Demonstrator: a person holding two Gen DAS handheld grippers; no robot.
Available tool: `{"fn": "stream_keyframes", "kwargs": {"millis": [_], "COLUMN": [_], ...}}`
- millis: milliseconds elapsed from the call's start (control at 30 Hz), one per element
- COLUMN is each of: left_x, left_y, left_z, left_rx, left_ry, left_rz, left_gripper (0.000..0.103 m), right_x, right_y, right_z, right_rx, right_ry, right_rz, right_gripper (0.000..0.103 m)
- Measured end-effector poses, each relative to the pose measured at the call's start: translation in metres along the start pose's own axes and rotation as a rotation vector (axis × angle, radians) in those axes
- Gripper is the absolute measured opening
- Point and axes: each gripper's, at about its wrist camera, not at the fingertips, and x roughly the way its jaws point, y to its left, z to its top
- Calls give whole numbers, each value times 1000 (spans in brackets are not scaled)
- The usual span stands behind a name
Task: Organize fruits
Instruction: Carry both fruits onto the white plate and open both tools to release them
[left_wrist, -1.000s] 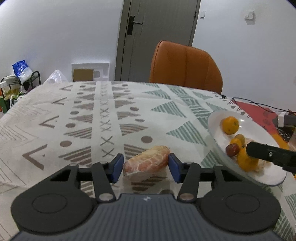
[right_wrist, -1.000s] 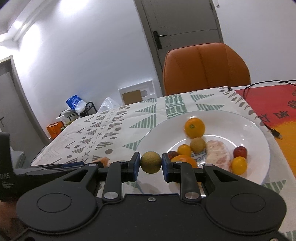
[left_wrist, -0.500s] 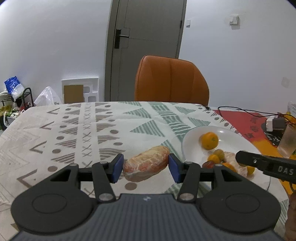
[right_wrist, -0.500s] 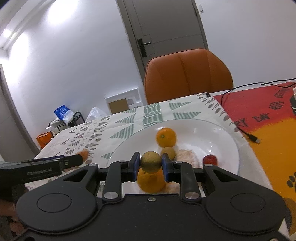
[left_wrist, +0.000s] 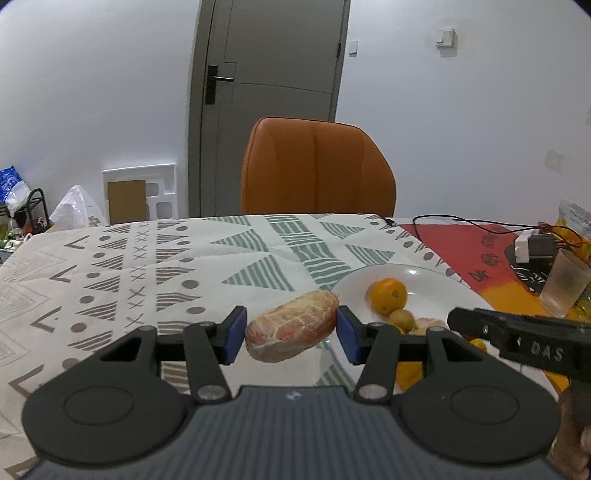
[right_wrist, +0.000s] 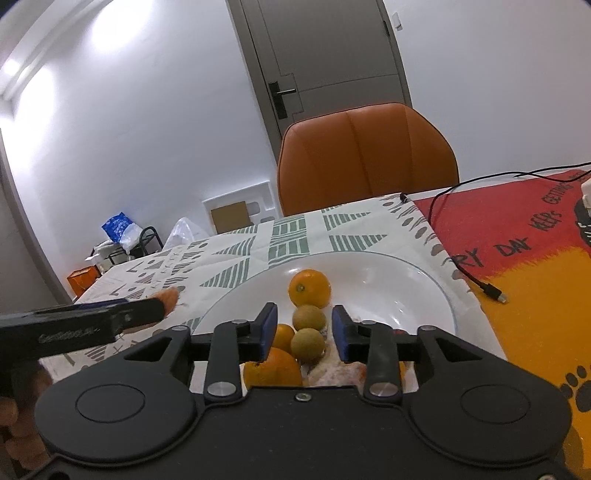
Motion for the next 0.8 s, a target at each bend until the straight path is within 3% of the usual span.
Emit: {"fn": "stream_keyframes", "kwargs": {"millis": [633, 800], "left_x": [24, 17], "left_y": [-37, -34], "left_z": [10, 16], "left_rx": [18, -26], "left_ry": [10, -25], "left_rz": [-24, -19], "left_gripper": [52, 66], "right_x": [-33, -40], "right_y": [-19, -22], "right_z": [-13, -15], "right_rx": [59, 65], "right_ry": [1, -2], "right_rz": [-16, -21], "right_gripper": [44, 47]}}
